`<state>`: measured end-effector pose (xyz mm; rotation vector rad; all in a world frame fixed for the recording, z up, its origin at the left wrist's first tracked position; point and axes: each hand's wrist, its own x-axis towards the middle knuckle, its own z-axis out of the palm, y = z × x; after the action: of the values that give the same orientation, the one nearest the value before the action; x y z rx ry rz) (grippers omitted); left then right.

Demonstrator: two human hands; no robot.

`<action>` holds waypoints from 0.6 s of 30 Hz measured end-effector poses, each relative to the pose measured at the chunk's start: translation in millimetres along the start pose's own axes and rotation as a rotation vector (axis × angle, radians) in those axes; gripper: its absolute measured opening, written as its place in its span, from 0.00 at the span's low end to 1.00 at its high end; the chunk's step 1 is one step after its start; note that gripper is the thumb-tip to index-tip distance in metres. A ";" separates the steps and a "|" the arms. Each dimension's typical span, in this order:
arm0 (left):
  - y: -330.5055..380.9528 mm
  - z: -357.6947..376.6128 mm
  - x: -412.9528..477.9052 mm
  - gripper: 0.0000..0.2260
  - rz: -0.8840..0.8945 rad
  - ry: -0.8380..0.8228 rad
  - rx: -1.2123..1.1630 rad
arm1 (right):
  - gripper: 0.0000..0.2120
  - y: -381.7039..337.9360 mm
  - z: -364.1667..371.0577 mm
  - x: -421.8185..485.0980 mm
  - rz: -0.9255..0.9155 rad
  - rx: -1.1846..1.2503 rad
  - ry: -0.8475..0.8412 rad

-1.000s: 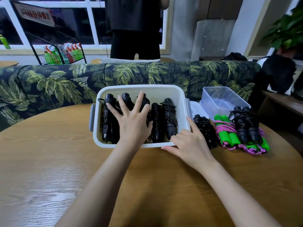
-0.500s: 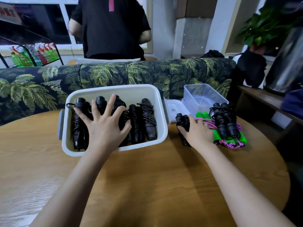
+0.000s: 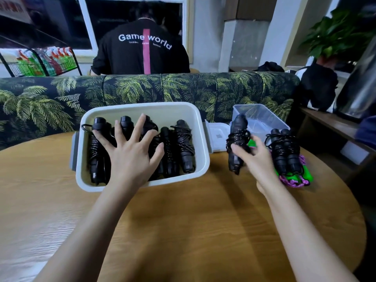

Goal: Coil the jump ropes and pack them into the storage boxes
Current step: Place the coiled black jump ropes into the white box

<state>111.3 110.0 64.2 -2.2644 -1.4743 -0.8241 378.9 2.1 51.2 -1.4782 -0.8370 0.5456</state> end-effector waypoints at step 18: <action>-0.6 -6.6 -7.4 0.24 0.029 0.006 -0.018 | 0.36 -37.3 123.5 -38.8 -0.297 -0.328 -0.268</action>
<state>106.6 101.2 64.8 -2.2884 -1.4334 -0.8379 253.9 48.8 69.8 -1.5550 -1.3839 0.3984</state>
